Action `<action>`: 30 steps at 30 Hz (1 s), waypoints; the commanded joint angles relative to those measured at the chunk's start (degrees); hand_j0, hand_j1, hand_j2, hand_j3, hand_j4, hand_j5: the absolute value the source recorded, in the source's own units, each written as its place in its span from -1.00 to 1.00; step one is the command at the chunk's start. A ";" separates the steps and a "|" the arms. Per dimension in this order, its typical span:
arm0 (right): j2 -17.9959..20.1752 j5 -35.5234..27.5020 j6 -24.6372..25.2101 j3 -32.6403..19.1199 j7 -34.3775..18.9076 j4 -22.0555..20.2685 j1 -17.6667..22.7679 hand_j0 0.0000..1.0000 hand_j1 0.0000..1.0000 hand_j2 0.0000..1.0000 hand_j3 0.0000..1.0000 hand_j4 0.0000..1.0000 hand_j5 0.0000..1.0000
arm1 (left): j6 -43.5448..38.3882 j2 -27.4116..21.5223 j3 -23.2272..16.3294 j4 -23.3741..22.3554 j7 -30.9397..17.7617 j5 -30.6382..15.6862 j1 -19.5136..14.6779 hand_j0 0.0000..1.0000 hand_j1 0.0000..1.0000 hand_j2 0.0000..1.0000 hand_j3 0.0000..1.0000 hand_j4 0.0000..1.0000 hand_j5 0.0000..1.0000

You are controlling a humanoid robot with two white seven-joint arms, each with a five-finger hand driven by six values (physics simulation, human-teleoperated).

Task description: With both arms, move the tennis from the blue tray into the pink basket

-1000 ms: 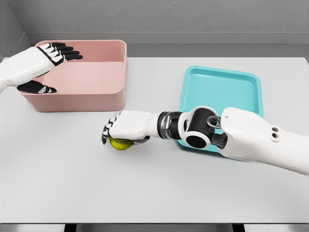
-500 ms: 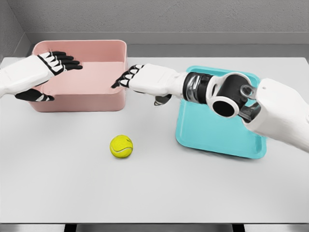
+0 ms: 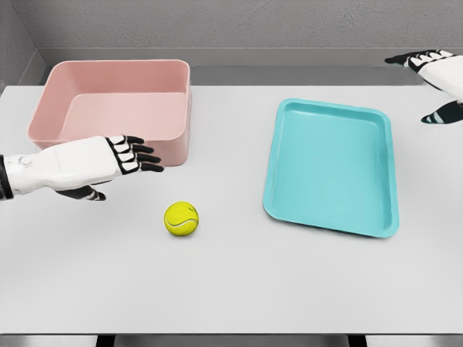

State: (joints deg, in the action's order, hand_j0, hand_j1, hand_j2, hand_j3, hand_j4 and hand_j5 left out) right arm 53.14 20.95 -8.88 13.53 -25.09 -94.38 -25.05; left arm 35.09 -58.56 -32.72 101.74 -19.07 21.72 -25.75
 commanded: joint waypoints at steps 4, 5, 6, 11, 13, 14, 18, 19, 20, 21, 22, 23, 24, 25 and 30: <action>-0.41 -0.04 -4.04 2.20 -0.22 -3.18 -0.18 1.00 1.00 1.00 1.00 1.00 1.00 | -0.09 6.44 -0.94 0.65 -0.97 3.06 -0.09 1.00 1.00 1.00 1.00 1.00 1.00; -0.41 -0.04 -4.21 3.34 -0.22 -4.58 -0.18 1.00 1.00 1.00 1.00 1.00 1.00 | -0.09 6.62 -0.94 0.65 -0.97 4.11 -0.09 1.00 1.00 1.00 1.00 1.00 1.00; -0.41 -0.04 -5.26 4.13 -0.22 -5.11 -0.18 1.00 1.00 1.00 1.00 1.00 1.00 | -0.09 6.97 -1.12 0.65 -0.97 5.87 -0.09 1.00 1.00 1.00 1.00 1.00 1.00; -0.41 -0.12 -6.85 4.66 -0.13 -4.32 -0.44 1.00 1.00 1.00 1.00 1.00 1.00 | -0.09 7.94 -2.17 0.65 -0.97 12.90 -0.26 1.00 1.00 1.00 1.00 1.00 1.00; -0.32 -0.12 -6.50 4.48 -0.13 -3.71 -0.70 1.00 1.00 1.00 1.00 1.00 1.00 | -0.09 7.85 -2.52 0.65 -1.06 15.10 -0.35 1.00 1.00 1.00 1.00 1.00 1.00; -0.41 -0.12 -6.50 4.48 -0.13 -3.80 -0.70 1.00 1.00 1.00 1.00 1.00 1.00 | -0.09 7.94 -3.40 0.65 -1.15 15.10 -0.61 1.00 1.00 1.00 1.00 1.00 1.00; -0.41 -0.04 -6.59 4.40 -0.13 -4.24 -0.62 1.00 1.00 1.00 1.00 1.00 1.00 | -0.09 9.25 -4.19 0.74 -2.64 15.28 -1.05 1.00 1.00 1.00 1.00 1.00 1.00; -0.41 -0.04 -6.67 4.40 -0.13 -4.24 -0.62 1.00 1.00 1.00 1.00 1.00 1.00 | -0.09 10.13 -4.37 0.74 -3.17 15.28 -1.05 1.00 1.00 1.00 1.00 1.00 1.00; -0.41 -0.04 -6.67 4.40 -0.13 -4.24 -0.62 1.00 1.00 1.00 1.00 1.00 1.00 | -0.09 10.31 -4.72 0.74 -3.87 15.63 -1.05 1.00 1.00 1.00 1.00 1.00 1.00; -0.49 -0.04 -6.67 4.40 -0.13 -4.24 -0.62 1.00 1.00 1.00 1.00 1.00 1.00 | -0.09 10.31 -5.33 0.74 -4.05 15.81 -1.14 1.00 1.00 1.00 1.00 1.00 1.00; -0.58 -0.04 -6.67 4.31 -0.13 -4.24 -0.62 1.00 1.00 1.00 1.00 1.00 1.00 | -0.09 10.66 -5.60 0.74 -4.75 16.68 -1.32 1.00 1.00 1.00 1.00 1.00 1.00; -0.67 -0.04 -6.67 4.31 -0.13 -4.24 -0.53 1.00 1.00 1.00 1.00 1.00 1.00 | -0.09 11.10 -6.12 0.74 -4.93 17.39 -1.41 1.00 1.00 1.00 1.00 1.00 1.00; -1.02 -0.04 -6.67 4.31 -0.13 -4.32 -0.62 1.00 1.00 1.00 1.00 1.00 1.00 | -0.09 11.19 -6.13 0.74 -5.01 17.39 -1.41 1.00 1.00 1.00 1.00 1.00 1.00; -1.20 -0.04 -6.67 4.31 -0.13 -4.24 -0.70 1.00 1.00 1.00 1.00 1.00 1.00 | -0.09 11.36 -6.30 0.74 -5.10 17.56 -1.41 1.00 1.00 1.00 1.00 1.00 1.00; -1.64 -0.04 -6.76 4.13 -0.13 -4.32 -0.70 1.00 1.00 1.00 1.00 1.00 1.00 | -0.09 14.18 -7.79 0.83 -5.19 21.96 -1.32 1.00 1.00 1.00 1.00 1.00 1.00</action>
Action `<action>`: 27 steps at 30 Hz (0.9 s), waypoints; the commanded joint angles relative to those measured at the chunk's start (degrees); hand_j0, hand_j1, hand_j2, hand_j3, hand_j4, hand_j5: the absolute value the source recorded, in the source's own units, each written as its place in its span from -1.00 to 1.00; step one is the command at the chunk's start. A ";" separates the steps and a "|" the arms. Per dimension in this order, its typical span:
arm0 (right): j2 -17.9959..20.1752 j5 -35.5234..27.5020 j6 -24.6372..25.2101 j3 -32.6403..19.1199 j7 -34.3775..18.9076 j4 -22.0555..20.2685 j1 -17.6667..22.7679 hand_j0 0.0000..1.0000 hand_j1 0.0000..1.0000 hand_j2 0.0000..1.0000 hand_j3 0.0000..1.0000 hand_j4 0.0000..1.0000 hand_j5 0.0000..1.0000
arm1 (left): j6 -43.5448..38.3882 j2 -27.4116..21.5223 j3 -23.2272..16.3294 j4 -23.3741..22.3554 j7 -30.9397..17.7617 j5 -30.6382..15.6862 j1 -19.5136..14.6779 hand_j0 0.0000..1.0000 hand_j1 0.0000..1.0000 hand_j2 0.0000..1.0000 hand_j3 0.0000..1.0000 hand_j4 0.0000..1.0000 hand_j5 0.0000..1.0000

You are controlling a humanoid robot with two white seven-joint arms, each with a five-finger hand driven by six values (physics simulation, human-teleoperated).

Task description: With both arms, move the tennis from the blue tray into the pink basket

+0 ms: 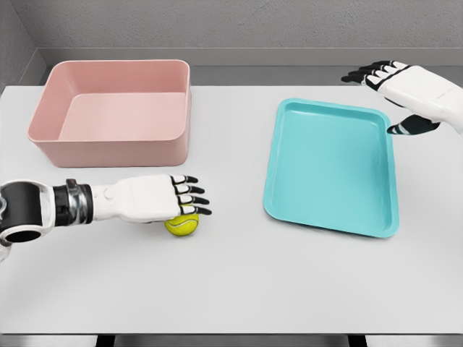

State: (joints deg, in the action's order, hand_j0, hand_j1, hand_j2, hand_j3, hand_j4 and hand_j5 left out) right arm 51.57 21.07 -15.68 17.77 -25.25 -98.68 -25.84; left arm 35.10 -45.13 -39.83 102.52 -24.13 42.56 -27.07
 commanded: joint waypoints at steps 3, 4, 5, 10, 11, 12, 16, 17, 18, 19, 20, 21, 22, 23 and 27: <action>-0.07 -0.15 0.04 -0.01 0.03 0.07 0.09 1.00 1.00 1.00 1.00 1.00 1.00 | -0.10 0.75 -1.12 0.04 -2.14 2.36 0.00 1.00 1.00 1.00 1.00 1.00 1.00; -0.07 -0.15 0.04 -0.01 0.03 0.07 0.09 1.00 1.00 1.00 1.00 1.00 1.00 | -0.10 0.75 -1.21 0.04 -2.50 2.36 0.00 1.00 1.00 1.00 1.00 1.00 1.00; -0.07 -0.15 0.04 -0.01 0.03 0.07 0.09 1.00 1.00 1.00 1.00 1.00 1.00 | -0.10 0.75 -1.21 0.04 -2.58 2.36 0.00 1.00 1.00 1.00 1.00 1.00 1.00; -0.07 -0.15 0.04 -0.01 0.03 0.25 0.09 1.00 1.00 1.00 1.00 1.00 1.00 | -0.10 0.84 -1.47 0.04 -3.02 2.36 -1.41 1.00 1.00 1.00 1.00 1.00 1.00; -0.07 -0.15 0.04 -0.01 0.03 0.25 0.09 1.00 1.00 1.00 1.00 1.00 1.00 | -0.10 0.84 -1.56 0.04 -3.11 2.36 -1.58 1.00 1.00 1.00 1.00 1.00 1.00; -0.07 -0.15 0.04 -0.01 0.03 0.16 0.09 1.00 1.00 1.00 1.00 1.00 1.00 | -0.10 1.36 -1.56 0.04 -3.29 2.36 -2.46 1.00 1.00 1.00 1.00 1.00 1.00; 0.02 -0.15 0.04 -0.01 0.03 0.16 0.09 1.00 1.00 1.00 1.00 1.00 1.00 | -0.10 1.37 -2.18 0.04 -4.25 2.36 -2.72 1.00 1.00 1.00 1.00 1.00 1.00; 0.02 -0.15 0.04 -0.01 0.03 0.24 0.09 1.00 1.00 1.00 1.00 1.00 1.00 | -0.10 1.45 -2.79 0.04 -4.25 2.71 -3.16 1.00 1.00 1.00 1.00 1.00 1.00; -0.07 -0.15 0.04 -0.10 0.03 0.16 0.09 1.00 1.00 1.00 1.00 1.00 1.00 | -0.10 1.37 -3.58 0.04 -4.25 2.88 -3.43 1.00 1.00 1.00 1.00 1.00 1.00; 0.02 -0.15 0.04 -0.10 0.03 0.24 0.09 1.00 1.00 1.00 1.00 1.00 1.00 | -0.10 1.37 -3.67 0.04 -4.95 3.06 -3.43 1.00 1.00 1.00 1.00 1.00 1.00; -0.07 -0.15 0.04 -0.10 0.03 0.16 0.09 1.00 1.00 1.00 1.00 1.00 1.00 | -0.10 1.37 -3.76 0.04 -5.57 3.06 -3.43 1.00 1.00 1.00 1.00 1.00 1.00; 0.02 -0.15 0.04 -0.02 0.03 0.25 0.09 1.00 1.00 1.00 1.00 1.00 1.00 | -0.10 1.28 -3.85 0.04 -5.66 3.06 -3.52 1.00 1.00 1.00 1.00 1.00 1.00; -0.07 -0.15 0.04 -0.10 0.03 0.16 0.09 1.00 1.00 1.00 1.00 1.00 1.00 | -0.10 1.28 -4.11 0.04 -5.75 3.06 -3.52 1.00 1.00 1.00 1.00 1.00 1.00; 0.02 -0.15 0.04 -0.10 0.03 0.16 0.09 1.00 1.00 1.00 1.00 1.00 1.00 | -0.10 1.28 -4.37 0.04 -5.75 3.06 -3.69 1.00 1.00 1.00 1.00 1.00 1.00; 0.02 -0.15 0.04 -0.10 0.03 0.16 0.09 1.00 1.00 1.00 1.00 1.00 1.00 | -0.10 1.28 -4.99 0.04 -5.84 3.06 -3.87 1.00 1.00 1.00 1.00 1.00 1.00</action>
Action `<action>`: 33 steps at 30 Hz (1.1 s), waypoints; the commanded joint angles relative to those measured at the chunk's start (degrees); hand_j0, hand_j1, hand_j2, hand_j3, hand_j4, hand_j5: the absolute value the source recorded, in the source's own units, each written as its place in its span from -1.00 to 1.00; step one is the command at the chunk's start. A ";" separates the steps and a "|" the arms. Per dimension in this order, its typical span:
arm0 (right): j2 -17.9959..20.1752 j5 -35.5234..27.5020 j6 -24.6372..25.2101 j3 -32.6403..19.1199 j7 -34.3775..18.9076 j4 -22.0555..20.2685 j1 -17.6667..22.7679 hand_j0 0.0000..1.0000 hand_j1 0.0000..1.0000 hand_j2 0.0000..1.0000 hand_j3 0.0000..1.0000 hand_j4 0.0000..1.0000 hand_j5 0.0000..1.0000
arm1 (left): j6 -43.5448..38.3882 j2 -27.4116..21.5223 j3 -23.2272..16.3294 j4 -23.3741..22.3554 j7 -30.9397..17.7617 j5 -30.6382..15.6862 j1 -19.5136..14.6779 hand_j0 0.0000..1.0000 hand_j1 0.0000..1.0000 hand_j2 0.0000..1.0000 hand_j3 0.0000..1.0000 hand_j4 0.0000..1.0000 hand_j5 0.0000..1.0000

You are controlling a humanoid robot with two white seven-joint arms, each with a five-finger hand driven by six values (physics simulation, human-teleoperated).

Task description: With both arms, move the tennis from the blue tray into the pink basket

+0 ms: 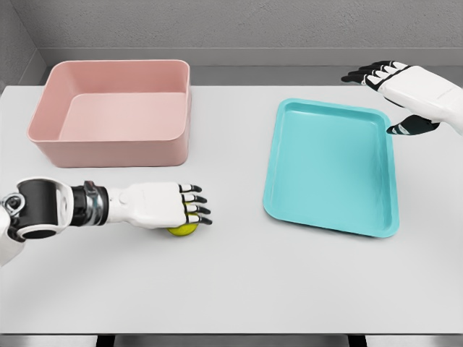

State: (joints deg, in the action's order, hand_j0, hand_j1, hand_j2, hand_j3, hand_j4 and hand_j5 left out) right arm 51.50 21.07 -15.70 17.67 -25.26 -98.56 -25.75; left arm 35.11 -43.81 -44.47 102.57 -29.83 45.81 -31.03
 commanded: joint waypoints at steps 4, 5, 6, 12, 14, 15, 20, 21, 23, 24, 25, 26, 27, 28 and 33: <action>0.09 -0.15 0.06 0.00 0.03 0.04 0.00 1.00 1.00 1.00 1.00 1.00 1.00 | -0.11 -0.04 -0.44 0.00 -0.14 -0.19 0.00 0.43 0.43 0.43 0.43 0.43 0.43; 0.09 -0.15 0.06 0.00 0.03 -0.05 0.00 1.00 1.00 1.00 1.00 1.00 1.00 | -0.11 -0.04 -0.88 0.00 -0.14 -0.28 0.00 0.29 0.29 0.29 0.29 0.29 0.29; 0.09 -0.15 0.06 0.00 0.03 0.04 0.00 1.00 1.00 1.00 1.00 1.00 1.00 | -0.11 -0.04 -0.97 0.00 -0.14 -0.19 0.00 0.27 0.27 0.27 0.27 0.27 0.27; 0.09 -0.15 0.06 0.00 0.03 0.30 0.00 1.00 1.00 1.00 1.00 1.00 1.00 | -0.11 -0.04 -1.23 0.00 -3.21 -0.19 0.00 -0.05 -0.05 -0.05 -0.05 -0.05 -0.05; 0.18 -0.15 0.06 0.00 0.03 0.30 0.00 1.00 1.00 1.00 1.00 1.00 1.00 | -0.11 -0.04 -1.15 -0.09 -3.30 -0.37 -0.35 -0.14 -0.14 -0.14 -0.14 -0.14 -0.14; 0.09 -0.15 0.06 0.00 0.03 0.30 0.09 1.00 1.00 1.00 1.00 1.00 1.00 | -0.11 -0.04 -1.15 -0.09 -3.30 -0.54 -0.53 -0.26 -0.26 -0.26 -0.26 -0.26 -0.26; 0.09 -0.15 0.06 0.00 0.03 0.30 0.00 1.00 1.00 1.00 1.00 1.00 1.00 | -0.11 -0.04 -1.15 -0.09 -3.21 -3.35 -1.76 -0.63 -0.63 -0.63 -0.63 -0.63 -0.63; 0.09 -0.15 0.06 0.00 0.03 0.30 0.09 1.00 1.00 1.00 1.00 1.00 1.00 | -0.11 -0.04 -1.15 -0.09 -3.21 -3.62 -1.76 -0.65 -0.65 -0.65 -0.65 -0.65 -0.65; 0.09 -0.15 0.06 0.00 0.03 0.30 0.09 1.00 1.00 1.00 1.00 1.00 1.00 | -0.11 -0.04 -1.06 -0.09 -3.21 -4.76 -1.93 -0.65 -0.65 -0.65 -0.65 -0.65 -0.65; 0.18 -0.15 0.06 0.00 0.03 0.30 0.09 1.00 1.00 1.00 1.00 1.00 1.00 | -0.11 -0.22 -0.97 -0.09 -2.86 -5.55 -2.02 -0.64 -0.64 -0.64 -0.64 -0.64 -0.64; 0.09 -0.15 0.06 0.00 0.03 0.30 0.18 1.00 1.00 1.00 1.00 1.00 1.00 | -0.11 -0.31 -0.71 -0.09 -2.86 -6.52 -2.28 -0.64 -0.64 -0.64 -0.64 -0.64 -0.64; 0.18 -0.15 0.06 0.00 0.03 0.30 0.18 1.00 1.00 1.00 1.00 1.00 1.00 | -0.11 -0.39 -0.44 -0.17 -2.69 -8.19 -2.64 -0.64 -0.64 -0.64 -0.64 -0.64 -0.64; 0.09 -0.15 0.06 0.00 0.03 0.12 0.18 1.00 1.00 1.00 1.00 1.00 1.00 | -0.11 -0.57 -0.27 -0.17 -2.69 -10.12 -3.25 -0.64 -0.64 -0.64 -0.64 -0.64 -0.64; 0.18 -0.15 0.06 0.00 0.03 0.21 0.18 1.00 1.00 1.00 1.00 1.00 1.00 | -0.11 -0.66 -0.18 -0.17 -2.69 -12.32 -3.87 -0.65 -0.65 -0.65 -0.65 -0.65 -0.65; 0.18 -0.15 0.06 0.00 0.03 0.21 0.18 1.00 1.00 1.00 1.00 1.00 1.00 | -0.11 -0.75 2.37 -0.79 -2.77 -18.56 -5.45 -1.00 -1.00 -1.00 -1.00 -1.00 -1.00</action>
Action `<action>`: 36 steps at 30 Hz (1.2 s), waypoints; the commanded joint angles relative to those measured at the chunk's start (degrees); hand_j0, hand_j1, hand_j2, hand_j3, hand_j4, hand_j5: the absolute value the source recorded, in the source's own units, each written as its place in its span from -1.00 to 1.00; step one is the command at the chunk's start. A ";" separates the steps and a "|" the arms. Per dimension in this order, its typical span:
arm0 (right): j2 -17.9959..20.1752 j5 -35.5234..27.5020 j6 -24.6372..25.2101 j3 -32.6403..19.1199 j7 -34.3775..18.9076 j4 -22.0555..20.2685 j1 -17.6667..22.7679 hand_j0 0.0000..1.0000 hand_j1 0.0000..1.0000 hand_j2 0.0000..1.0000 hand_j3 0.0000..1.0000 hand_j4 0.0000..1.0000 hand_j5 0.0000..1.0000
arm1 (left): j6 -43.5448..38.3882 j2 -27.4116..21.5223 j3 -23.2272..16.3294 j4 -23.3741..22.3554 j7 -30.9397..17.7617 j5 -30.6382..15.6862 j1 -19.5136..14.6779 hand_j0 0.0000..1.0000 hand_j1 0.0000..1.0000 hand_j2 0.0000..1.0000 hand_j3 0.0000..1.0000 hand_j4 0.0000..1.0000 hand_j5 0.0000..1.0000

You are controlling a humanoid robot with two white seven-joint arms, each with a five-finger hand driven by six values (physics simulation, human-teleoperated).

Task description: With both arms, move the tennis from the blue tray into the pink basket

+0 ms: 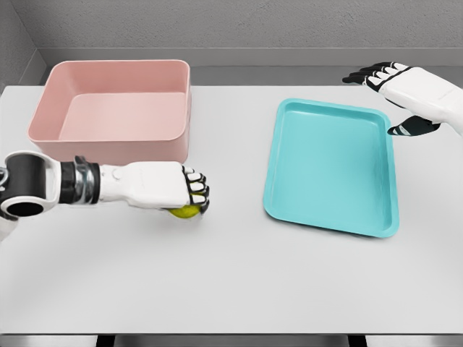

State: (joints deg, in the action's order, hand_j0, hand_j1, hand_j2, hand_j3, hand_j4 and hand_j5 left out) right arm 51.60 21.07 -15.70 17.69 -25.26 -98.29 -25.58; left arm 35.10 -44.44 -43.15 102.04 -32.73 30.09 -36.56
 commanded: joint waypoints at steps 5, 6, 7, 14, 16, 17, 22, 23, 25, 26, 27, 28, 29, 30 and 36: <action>0.08 -0.16 0.06 -0.02 0.03 0.03 -0.09 1.00 1.00 1.00 1.00 1.00 1.00 | -0.10 -0.13 8.43 -9.74 0.13 -8.99 0.00 -1.00 -1.00 -1.00 -1.00 -1.00 -1.00; 0.08 -0.16 0.06 -0.02 0.03 0.03 -0.09 1.00 1.00 1.00 1.00 1.00 1.00 | -0.10 -0.04 10.10 -12.74 0.13 -10.13 0.09 -1.00 -1.00 -1.00 -1.00 -1.00 -1.00; 0.17 -0.16 0.06 -0.02 0.03 0.03 -0.09 1.00 1.00 1.00 1.00 1.00 1.00 | -0.10 0.05 11.95 -15.46 0.13 -10.58 0.09 -1.00 -1.00 -1.00 -1.00 -1.00 -1.00; 0.17 -0.16 0.06 -0.02 0.03 -0.06 0.00 1.00 1.00 1.00 1.00 1.00 1.00 | -0.10 3.74 17.22 -35.59 0.13 -12.77 -4.30 -1.00 -1.00 -1.00 -1.00 -1.00 -1.00; 0.17 -0.16 0.06 -0.02 0.03 -0.06 -0.09 1.00 1.00 1.00 1.00 1.00 1.00 | -0.10 5.41 17.22 -39.37 -0.14 -11.98 -5.80 -1.00 -1.00 -1.00 -1.00 -1.00 -1.00; 0.25 -0.16 0.06 -0.11 0.03 0.03 -0.09 1.00 1.00 1.00 1.00 1.00 1.00 | -0.10 6.82 17.14 -42.09 -0.31 -11.46 -6.85 -1.00 -1.00 -1.00 -1.00 -1.00 -1.00; 0.25 -0.16 0.06 -0.11 0.03 0.03 -0.09 1.00 1.00 1.00 1.00 1.00 1.00 | -0.10 12.97 16.35 -50.89 -0.40 -3.02 -11.34 -1.00 -1.00 -1.00 -1.00 -1.00 -1.00; 0.25 -0.16 0.06 -0.11 0.03 0.03 0.00 1.00 1.00 1.00 1.00 1.00 1.00 | -0.10 13.85 16.26 -51.85 -0.40 -1.00 -12.13 -1.00 -1.00 -1.00 -1.00 -1.00 -1.00; 0.25 -0.16 0.06 -0.11 0.03 0.03 -0.09 1.00 1.00 1.00 1.00 1.00 1.00 | -0.10 15.08 15.56 -53.26 -0.40 1.81 -13.27 -1.00 -1.00 -1.00 -1.00 -1.00 -1.00; 0.25 -0.16 0.06 -0.11 0.03 0.03 0.00 1.00 1.00 1.00 1.00 1.00 1.00 | -0.10 15.96 15.47 -54.05 -0.40 3.13 -13.45 -1.00 -1.00 -1.00 -1.00 -1.00 -1.00; 0.25 -0.16 0.06 -0.02 0.03 0.03 -0.09 1.00 1.00 1.00 1.00 1.00 1.00 | -0.10 16.31 14.41 -55.11 -0.40 4.19 -14.50 -1.00 -1.00 -1.00 -1.00 -1.00 -1.00; 0.25 -0.16 0.06 -0.11 0.03 0.03 0.00 1.00 1.00 1.00 1.00 1.00 1.00 | -0.10 16.57 13.71 -55.19 -0.40 4.80 -14.94 -1.00 -1.00 -1.00 -1.00 -1.00 -1.00; 0.25 -0.16 0.06 -0.11 0.03 0.03 0.00 1.00 1.00 1.00 1.00 1.00 1.00 | -0.10 16.58 13.36 -55.28 -0.40 6.38 -15.20 -1.00 -1.00 -1.00 -1.00 -1.00 -1.00; 0.25 -0.16 0.06 -0.02 0.03 0.03 0.00 1.00 1.00 1.00 1.00 1.00 1.00 | -0.10 16.66 13.27 -55.63 -0.49 7.53 -15.38 -1.00 -1.00 -1.00 -1.00 -1.00 -1.00; 0.25 -0.16 0.06 -0.11 0.03 0.03 -0.09 1.00 1.00 1.00 1.00 1.00 1.00 | -0.10 16.66 13.01 -56.25 -0.31 7.79 -15.82 1.00 1.00 1.00 1.00 1.00 1.00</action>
State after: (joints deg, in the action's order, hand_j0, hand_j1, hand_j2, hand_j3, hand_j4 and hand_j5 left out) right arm 51.79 21.07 -15.70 17.61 -25.25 -98.25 -25.66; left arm 35.18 -27.84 -30.15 46.00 -33.18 37.75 -52.47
